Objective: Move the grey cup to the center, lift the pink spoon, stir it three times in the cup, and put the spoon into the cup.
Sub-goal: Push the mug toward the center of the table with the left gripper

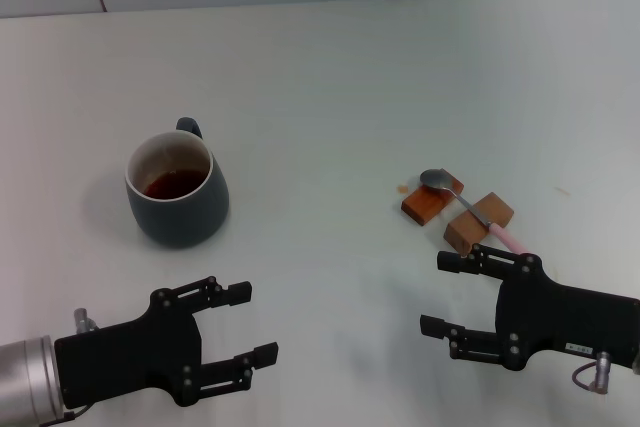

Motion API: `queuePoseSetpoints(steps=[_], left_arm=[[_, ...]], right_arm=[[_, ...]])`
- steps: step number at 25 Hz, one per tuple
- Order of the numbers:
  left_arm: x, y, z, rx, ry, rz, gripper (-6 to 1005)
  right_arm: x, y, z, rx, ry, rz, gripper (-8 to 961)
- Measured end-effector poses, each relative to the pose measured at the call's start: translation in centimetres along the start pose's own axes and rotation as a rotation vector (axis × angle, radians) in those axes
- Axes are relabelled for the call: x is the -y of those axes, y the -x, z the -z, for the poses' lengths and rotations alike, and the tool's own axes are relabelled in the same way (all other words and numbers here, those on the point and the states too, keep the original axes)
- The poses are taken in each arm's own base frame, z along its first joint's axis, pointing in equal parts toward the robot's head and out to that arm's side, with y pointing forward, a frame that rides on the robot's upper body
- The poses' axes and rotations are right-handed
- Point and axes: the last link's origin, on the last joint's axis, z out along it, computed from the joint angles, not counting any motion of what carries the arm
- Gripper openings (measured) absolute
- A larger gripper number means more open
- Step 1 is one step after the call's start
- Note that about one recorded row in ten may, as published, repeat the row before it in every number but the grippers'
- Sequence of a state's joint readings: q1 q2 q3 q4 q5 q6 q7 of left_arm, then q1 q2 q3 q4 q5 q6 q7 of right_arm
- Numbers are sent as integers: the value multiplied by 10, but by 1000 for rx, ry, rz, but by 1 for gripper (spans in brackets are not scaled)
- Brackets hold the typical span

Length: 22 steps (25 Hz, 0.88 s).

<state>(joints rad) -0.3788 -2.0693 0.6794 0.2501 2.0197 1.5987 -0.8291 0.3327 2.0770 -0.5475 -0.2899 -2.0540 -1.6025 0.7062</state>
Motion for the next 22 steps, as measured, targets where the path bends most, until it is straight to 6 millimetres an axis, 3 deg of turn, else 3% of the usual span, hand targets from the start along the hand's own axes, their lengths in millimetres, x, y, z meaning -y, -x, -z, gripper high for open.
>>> queuePoseSetpoints(steps=[22], left_arm=[[-4,0,-2,5,34,-5,738]], right_arm=[[1,2,-1,6,8,3,777]])
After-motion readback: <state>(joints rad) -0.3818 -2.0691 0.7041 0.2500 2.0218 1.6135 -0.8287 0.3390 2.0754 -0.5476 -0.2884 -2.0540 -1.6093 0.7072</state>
